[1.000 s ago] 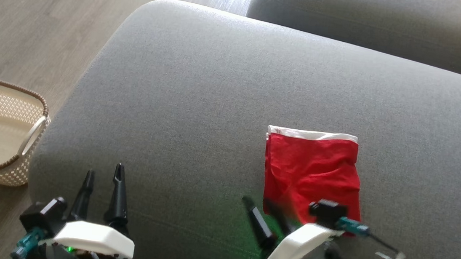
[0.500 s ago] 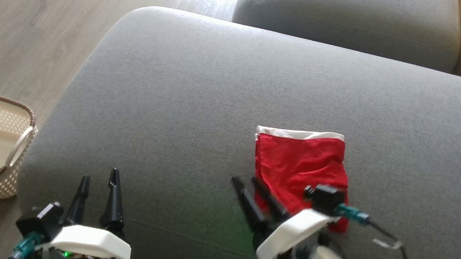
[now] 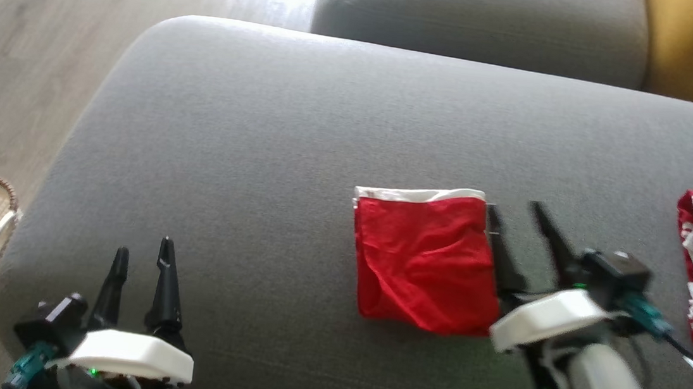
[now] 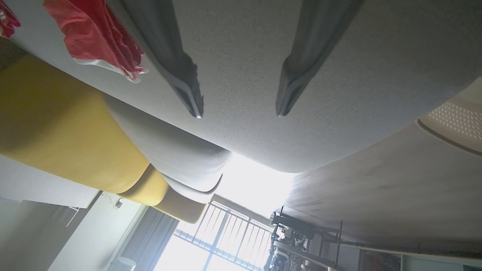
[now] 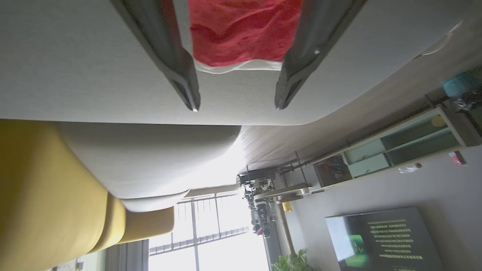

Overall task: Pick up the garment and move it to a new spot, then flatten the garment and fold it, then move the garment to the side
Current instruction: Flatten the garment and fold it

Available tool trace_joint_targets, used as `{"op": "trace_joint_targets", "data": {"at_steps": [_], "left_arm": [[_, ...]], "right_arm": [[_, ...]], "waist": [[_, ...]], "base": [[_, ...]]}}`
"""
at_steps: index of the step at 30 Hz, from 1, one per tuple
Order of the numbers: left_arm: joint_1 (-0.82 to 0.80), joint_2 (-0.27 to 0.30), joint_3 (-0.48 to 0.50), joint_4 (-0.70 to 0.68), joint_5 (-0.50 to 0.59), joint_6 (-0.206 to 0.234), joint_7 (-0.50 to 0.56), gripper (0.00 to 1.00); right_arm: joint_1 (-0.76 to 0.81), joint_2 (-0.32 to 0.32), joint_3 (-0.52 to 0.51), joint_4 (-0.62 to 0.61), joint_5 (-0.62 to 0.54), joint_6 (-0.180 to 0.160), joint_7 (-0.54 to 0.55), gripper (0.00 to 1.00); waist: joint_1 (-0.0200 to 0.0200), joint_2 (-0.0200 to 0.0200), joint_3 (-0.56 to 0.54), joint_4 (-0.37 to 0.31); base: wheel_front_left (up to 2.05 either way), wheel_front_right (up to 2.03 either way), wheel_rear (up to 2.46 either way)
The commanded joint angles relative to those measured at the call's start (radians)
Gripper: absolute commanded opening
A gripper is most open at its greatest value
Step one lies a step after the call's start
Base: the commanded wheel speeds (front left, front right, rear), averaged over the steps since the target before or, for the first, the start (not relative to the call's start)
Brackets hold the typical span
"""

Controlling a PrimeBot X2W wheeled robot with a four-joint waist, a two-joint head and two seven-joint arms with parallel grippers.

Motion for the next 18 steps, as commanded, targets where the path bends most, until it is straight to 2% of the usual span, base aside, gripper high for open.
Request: {"op": "trace_joint_targets", "data": {"at_steps": [1, 6, 12, 18], "left_arm": [[-0.046, 0.000, 0.035, -0.042, 0.017, 0.000, -0.005, 1.00], [-0.054, 0.000, 0.032, -0.078, 0.139, -0.016, -0.005, 1.00], [-0.032, 0.000, 0.032, -0.119, 0.165, -0.005, -0.005, 1.00], [-0.016, 0.000, 0.009, -0.106, 0.238, -0.010, -0.005, 1.00]], "right_arm": [[-0.010, 0.010, -0.007, -0.051, -0.039, 0.000, -0.009, 1.00], [0.062, 0.011, -0.159, -0.192, -0.213, 0.000, -0.009, 1.00], [0.142, 0.011, -0.207, -0.294, -0.324, 0.000, -0.009, 1.00], [0.186, 0.011, -0.226, -0.302, -0.399, 0.000, -0.009, 1.00]], "waist": [[0.0000, 0.0000, 0.003, -0.013], [0.0000, 0.0000, 0.006, -0.047], [0.0000, 0.0000, 0.016, -0.087], [0.0000, 0.0000, 0.026, -0.104]], "base": [[0.00, 0.00, 0.00], [0.00, 0.00, 0.00], [0.00, 0.00, 0.00], [0.00, 0.00, 0.00]]}}
